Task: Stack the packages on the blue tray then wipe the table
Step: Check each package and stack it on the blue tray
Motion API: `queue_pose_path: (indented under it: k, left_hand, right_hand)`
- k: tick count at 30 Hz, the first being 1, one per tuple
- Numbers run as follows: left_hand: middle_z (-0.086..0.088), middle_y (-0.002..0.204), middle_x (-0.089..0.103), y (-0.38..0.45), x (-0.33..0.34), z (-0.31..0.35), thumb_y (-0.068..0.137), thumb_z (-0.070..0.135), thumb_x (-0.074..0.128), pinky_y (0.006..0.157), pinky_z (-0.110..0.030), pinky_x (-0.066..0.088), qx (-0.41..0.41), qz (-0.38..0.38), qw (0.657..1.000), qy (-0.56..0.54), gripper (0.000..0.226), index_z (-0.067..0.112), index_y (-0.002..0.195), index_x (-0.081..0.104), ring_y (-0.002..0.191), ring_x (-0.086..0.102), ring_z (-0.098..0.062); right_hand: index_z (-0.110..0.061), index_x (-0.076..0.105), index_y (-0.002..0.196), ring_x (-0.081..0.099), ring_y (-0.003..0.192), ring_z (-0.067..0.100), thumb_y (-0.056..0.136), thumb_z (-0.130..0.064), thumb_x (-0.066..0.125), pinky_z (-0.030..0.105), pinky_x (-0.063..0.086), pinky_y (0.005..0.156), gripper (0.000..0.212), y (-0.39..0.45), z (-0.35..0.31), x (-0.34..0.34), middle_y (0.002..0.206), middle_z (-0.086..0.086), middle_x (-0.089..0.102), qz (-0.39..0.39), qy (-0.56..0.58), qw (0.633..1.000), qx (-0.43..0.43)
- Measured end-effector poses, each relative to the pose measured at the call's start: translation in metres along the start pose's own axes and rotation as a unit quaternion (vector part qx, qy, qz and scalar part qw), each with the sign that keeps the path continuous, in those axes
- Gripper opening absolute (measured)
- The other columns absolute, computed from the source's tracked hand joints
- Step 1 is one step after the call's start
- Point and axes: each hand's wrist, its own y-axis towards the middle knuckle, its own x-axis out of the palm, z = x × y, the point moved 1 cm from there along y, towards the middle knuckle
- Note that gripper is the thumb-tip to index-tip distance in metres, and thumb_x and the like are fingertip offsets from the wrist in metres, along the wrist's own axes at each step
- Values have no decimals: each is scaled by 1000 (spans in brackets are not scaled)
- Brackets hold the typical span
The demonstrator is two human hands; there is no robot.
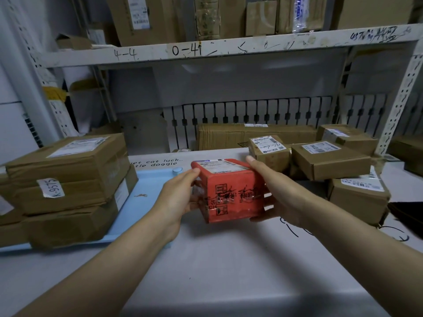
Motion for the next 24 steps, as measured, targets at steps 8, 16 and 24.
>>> queue_pose_path:
  k: [8,16,24]
  left_hand:
    - [18,104,62,-2,4,2,87,18,72,73,-10,40,76,26,997,-2,37,28,121,66,87,57,12]
    - [-13,131,61,1,3,0,74,12,84,102,-42,50,15,47,991,-121,88,13,147,34,100,67,-22]
    - [-11,109,72,-2,6,0,79,-3,73,71,-24,59,50,5,987,-151,45,8,121,64,81,73,-13]
  right_hand:
    - [-18,73,99,62,90,31,83,-40,55,59,53,87,32,16,17,-4,98,14,59,1,160,986,57]
    - [-22,71,70,59,86,28,76,-34,47,50,47,97,27,18,22,-9,85,9,65,-20,223,973,46]
    - [-16,65,95,50,77,23,73,-28,44,40,39,82,33,21,28,-17,79,8,63,5,227,973,37]
